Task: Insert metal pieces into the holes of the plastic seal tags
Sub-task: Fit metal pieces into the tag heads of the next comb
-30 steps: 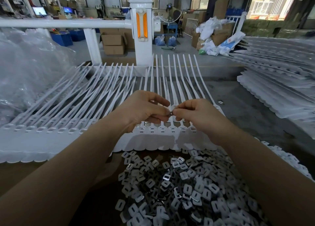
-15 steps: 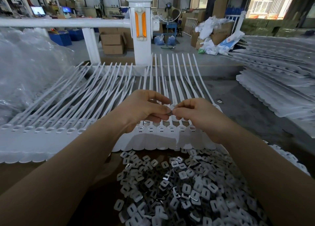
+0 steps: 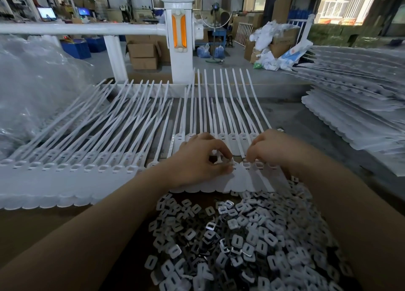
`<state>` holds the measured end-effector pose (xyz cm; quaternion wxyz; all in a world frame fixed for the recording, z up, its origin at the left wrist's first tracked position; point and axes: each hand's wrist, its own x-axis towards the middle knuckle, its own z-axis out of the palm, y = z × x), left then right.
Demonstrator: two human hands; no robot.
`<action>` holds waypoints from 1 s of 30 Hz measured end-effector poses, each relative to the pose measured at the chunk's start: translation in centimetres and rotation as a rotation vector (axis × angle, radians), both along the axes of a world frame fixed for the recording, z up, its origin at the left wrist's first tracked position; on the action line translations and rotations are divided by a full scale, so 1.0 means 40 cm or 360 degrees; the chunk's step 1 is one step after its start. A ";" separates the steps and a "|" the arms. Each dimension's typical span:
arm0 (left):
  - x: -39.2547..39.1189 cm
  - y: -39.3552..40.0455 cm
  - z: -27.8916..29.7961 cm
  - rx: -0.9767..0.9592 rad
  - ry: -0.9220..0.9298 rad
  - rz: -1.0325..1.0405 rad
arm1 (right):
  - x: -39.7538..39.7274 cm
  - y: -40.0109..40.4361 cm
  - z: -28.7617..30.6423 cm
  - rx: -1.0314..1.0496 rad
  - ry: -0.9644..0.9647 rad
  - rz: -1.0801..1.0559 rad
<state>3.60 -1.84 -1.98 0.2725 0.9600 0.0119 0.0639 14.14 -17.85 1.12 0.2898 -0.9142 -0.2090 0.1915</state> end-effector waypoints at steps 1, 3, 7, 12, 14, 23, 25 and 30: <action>-0.002 -0.003 -0.004 -0.0001 -0.0013 0.0009 | 0.003 -0.002 0.000 -0.0031 -0.0015 -0.0007; -0.002 -0.006 -0.010 0.0037 -0.0035 0.0018 | 0.009 -0.007 -0.001 -0.0072 -0.0002 -0.0004; -0.001 -0.008 -0.018 0.0164 -0.0051 -0.0004 | 0.013 -0.010 -0.001 -0.0129 0.0009 0.0016; 0.004 -0.006 -0.023 0.0200 -0.0047 -0.0019 | 0.014 -0.010 -0.005 -0.0126 0.0040 0.0013; 0.005 -0.005 -0.025 0.0192 -0.0051 -0.0021 | 0.015 -0.009 -0.006 -0.0131 0.0050 0.0014; 0.006 -0.001 -0.030 0.0178 -0.0063 -0.0038 | 0.020 -0.010 -0.016 -0.0151 0.0005 0.0066; 0.005 -0.002 -0.029 0.0176 -0.0059 -0.0040 | 0.019 -0.009 -0.017 -0.0159 -0.0003 0.0072; 0.005 -0.002 -0.029 0.0172 -0.0050 -0.0034 | 0.018 -0.008 -0.019 -0.0130 -0.0009 0.0070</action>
